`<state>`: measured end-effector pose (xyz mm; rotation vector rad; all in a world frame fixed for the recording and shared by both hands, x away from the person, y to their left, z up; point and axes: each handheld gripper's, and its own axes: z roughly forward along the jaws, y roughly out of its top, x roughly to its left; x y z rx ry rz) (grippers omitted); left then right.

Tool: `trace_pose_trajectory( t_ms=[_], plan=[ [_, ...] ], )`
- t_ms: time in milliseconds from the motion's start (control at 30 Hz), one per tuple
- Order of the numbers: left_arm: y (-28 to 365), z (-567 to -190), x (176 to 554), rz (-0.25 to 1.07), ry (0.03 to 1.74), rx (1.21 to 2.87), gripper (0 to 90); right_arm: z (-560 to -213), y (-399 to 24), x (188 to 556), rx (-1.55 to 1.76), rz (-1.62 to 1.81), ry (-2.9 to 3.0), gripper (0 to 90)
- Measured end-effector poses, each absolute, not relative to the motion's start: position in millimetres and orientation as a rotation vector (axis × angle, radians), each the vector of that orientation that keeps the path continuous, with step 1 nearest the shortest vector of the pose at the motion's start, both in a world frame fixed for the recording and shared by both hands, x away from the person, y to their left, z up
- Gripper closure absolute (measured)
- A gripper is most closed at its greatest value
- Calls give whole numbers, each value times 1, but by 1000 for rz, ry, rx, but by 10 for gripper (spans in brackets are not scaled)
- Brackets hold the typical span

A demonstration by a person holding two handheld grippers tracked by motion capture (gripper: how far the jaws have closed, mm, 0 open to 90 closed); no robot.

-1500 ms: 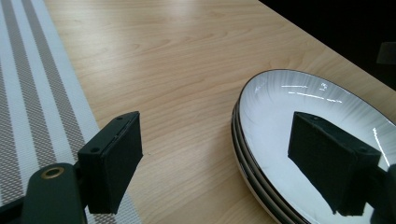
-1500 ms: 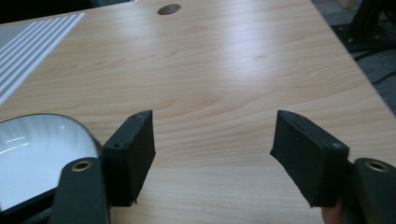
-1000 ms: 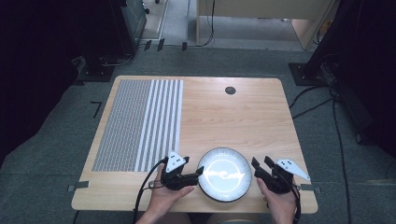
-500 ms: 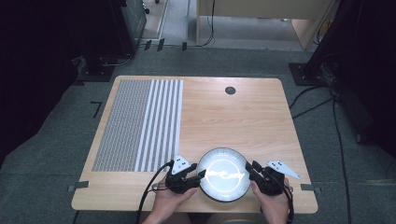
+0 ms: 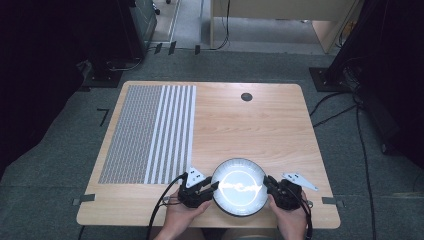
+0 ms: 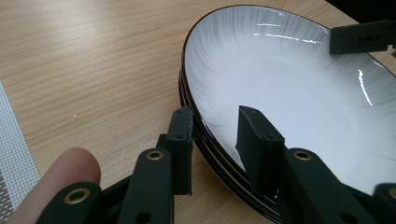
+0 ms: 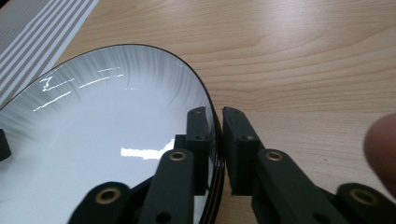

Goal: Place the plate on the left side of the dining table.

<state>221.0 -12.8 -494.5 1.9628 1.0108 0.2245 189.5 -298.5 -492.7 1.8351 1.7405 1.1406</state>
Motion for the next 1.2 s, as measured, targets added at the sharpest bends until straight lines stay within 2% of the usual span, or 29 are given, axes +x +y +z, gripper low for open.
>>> trace_pose_trajectory(
  t_ms=[467,733,933,967,1200],
  plan=[
    [-15,-496,218,252,1014,1956,662,-494,-300,188,1926,1204,1647,847],
    [-15,-497,219,236,993,1971,609,-494,-304,188,1972,1244,1628,852],
    [-12,-496,221,243,1001,1961,593,-491,-306,187,1971,1243,1625,858],
    [-11,-494,221,245,1003,1953,591,-487,-308,185,1948,1276,1608,898],
    [-10,-491,221,245,1003,1942,581,-481,-313,182,1940,1278,1598,900]
  ],
)
